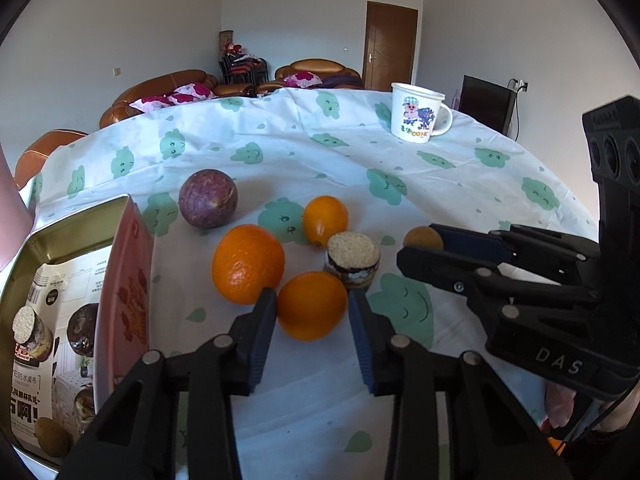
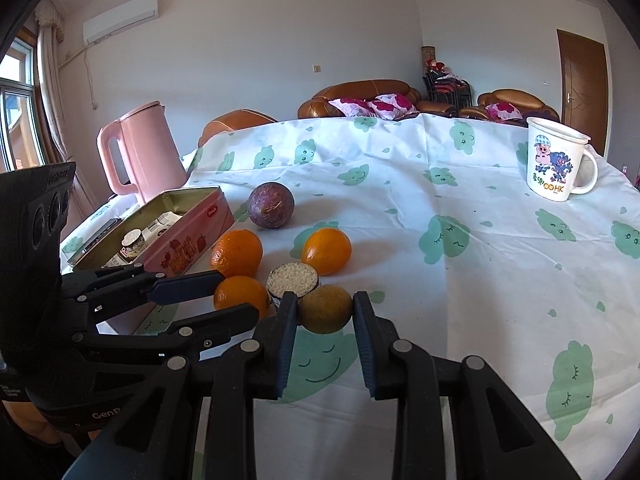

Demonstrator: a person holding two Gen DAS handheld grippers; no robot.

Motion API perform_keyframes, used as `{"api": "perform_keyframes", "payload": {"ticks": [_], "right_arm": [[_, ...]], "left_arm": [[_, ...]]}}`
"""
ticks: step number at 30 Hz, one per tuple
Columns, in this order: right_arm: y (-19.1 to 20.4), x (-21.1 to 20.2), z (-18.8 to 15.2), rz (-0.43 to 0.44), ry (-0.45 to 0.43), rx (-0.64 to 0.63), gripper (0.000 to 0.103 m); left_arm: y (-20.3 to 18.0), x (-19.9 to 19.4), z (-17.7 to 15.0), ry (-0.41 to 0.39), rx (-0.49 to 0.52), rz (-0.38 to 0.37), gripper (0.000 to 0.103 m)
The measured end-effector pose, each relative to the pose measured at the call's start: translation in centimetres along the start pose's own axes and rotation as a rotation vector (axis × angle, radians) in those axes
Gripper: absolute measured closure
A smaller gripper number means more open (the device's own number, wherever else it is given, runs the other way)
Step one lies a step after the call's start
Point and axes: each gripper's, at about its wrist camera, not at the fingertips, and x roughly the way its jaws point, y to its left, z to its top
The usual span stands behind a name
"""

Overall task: Organize fruits
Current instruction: 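Grasp an orange with left gripper while right grasps a kiwi, then lift the orange with left gripper while right lifts the kiwi toward the tin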

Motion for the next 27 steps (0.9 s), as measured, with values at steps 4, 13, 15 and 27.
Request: {"api": "perform_keyframes", "payload": {"ticks": [4,13,15,27], "right_arm": [[0.0,0.0,0.0,-0.001,-0.002,-0.001,0.073],[0.2,-0.8,-0.3,-0.004,-0.056,-0.017,0.073],[0.3,-1.0,-0.4,-0.006,-0.07,-0.023,0.073],[0.7,-2.1,-0.5,0.002,-0.135,-0.054,0.073]], "left_arm": [[0.1,0.4,0.1,0.022,-0.009,0.007,0.064],[0.3,-0.9,-0.2,-0.058,-0.021,-0.016,0.065],[0.4,-1.3,-0.3,-0.082,-0.024,-0.016,0.065],[0.2,-2.8,-0.6,-0.176,-0.013,-0.007,0.065]]}}
